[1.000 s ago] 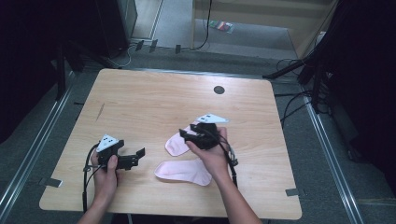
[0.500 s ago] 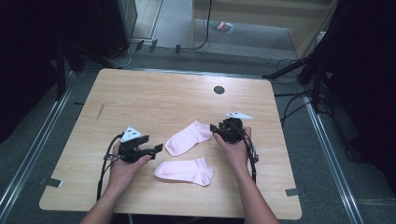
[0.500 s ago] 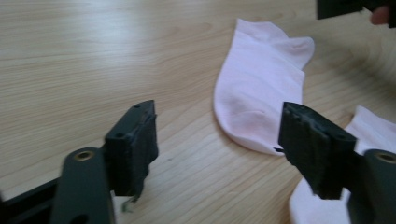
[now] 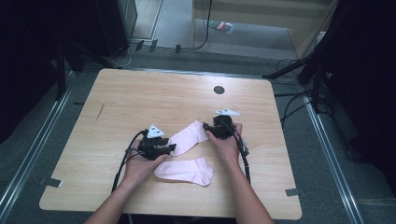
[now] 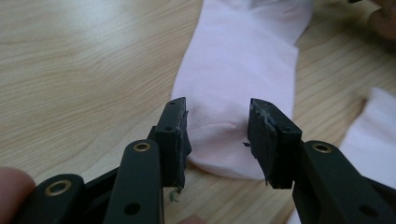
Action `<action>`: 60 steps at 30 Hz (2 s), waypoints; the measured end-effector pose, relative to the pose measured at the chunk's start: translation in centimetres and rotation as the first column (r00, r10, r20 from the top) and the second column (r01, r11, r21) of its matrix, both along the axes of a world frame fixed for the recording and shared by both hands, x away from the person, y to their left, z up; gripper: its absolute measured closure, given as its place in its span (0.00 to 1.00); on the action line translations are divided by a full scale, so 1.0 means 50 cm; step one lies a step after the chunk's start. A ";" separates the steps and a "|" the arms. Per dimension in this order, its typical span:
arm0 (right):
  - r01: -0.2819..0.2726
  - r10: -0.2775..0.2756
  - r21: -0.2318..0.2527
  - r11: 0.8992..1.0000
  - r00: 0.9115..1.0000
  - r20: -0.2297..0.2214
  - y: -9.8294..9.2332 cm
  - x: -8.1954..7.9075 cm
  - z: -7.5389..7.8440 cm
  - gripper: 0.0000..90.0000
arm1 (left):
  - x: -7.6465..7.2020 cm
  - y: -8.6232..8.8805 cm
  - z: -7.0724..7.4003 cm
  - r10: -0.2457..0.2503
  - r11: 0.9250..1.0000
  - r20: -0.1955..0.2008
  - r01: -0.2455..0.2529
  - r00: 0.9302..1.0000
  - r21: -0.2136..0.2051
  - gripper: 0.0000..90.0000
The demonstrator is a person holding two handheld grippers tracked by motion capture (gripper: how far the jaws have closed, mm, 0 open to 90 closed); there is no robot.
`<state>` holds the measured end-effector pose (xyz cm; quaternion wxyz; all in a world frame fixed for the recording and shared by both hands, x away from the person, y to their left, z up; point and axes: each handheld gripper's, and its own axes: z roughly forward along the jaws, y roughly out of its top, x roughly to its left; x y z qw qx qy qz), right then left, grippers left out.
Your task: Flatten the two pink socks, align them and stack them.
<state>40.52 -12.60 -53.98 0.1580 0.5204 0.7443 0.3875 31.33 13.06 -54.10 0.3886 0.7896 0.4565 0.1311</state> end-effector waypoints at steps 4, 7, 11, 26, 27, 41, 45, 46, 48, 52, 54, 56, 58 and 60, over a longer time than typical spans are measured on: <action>-0.012 0.012 -0.003 1.000 1.000 0.014 0.008 0.001 -0.008 0.55 | 0.002 -0.005 -0.005 0.022 1.000 -0.005 -0.022 1.000 0.009 0.66; -0.045 0.046 -0.033 0.998 0.999 0.025 0.018 -0.005 -0.010 0.65 | 0.004 -0.007 -0.004 0.009 1.000 -0.029 -0.008 1.000 0.004 0.70; -0.047 0.048 -0.077 0.996 0.999 0.016 0.017 -0.015 -0.006 0.90 | 0.005 -0.008 -0.001 0.005 0.999 -0.019 -0.004 1.000 0.054 0.85; -0.061 0.061 0.081 0.995 0.998 0.003 -0.030 -0.074 0.043 0.99 | 0.005 0.055 0.010 -0.040 0.998 0.007 0.040 0.999 -0.041 1.00; -0.062 0.062 0.091 0.994 0.998 0.002 -0.033 -0.078 0.048 0.99 | 0.000 0.064 0.017 -0.029 0.998 0.024 0.031 0.999 -0.063 1.00; -0.123 0.119 0.146 0.982 0.992 0.038 -0.048 -0.202 0.090 1.00 | -0.072 0.116 0.065 -0.144 0.982 0.140 0.159 0.980 -0.099 1.00; -0.132 0.128 0.147 0.980 0.991 0.034 -0.057 -0.241 0.090 1.00 | -0.099 0.122 0.069 -0.186 0.970 0.139 0.204 0.973 -0.128 1.00; -0.131 0.128 0.149 0.980 0.991 0.033 -0.060 -0.249 0.089 1.00 | -0.099 0.122 0.069 -0.186 0.970 0.139 0.204 0.973 -0.128 1.00; -0.134 0.131 0.150 0.980 0.991 0.031 -0.062 -0.258 0.089 1.00 | -0.109 0.124 0.070 -0.205 0.967 0.140 0.223 0.969 -0.122 1.00; -0.134 0.131 0.151 0.979 0.991 0.033 -0.074 -0.290 0.084 1.00 | -0.126 0.126 0.070 -0.232 0.961 0.148 0.249 0.961 -0.116 1.00; -0.121 0.122 0.198 0.973 0.992 0.004 -0.087 -0.305 0.080 1.00 | -0.134 0.122 0.065 -0.248 0.958 0.154 0.266 0.956 -0.108 1.00; -0.113 0.116 0.220 0.969 0.993 -0.003 -0.092 -0.310 0.077 1.00 | -0.137 0.120 0.064 -0.259 0.954 0.163 0.278 0.952 -0.109 1.00; -0.109 0.115 0.223 0.969 0.993 -0.016 -0.093 -0.317 0.071 1.00 | -0.140 0.116 0.060 -0.279 0.949 0.165 0.298 0.946 -0.102 1.00; -0.113 0.126 0.231 0.966 0.991 -0.040 -0.088 -0.322 0.061 1.00 | -0.140 0.116 0.056 -0.290 0.946 0.161 0.308 0.943 -0.100 1.00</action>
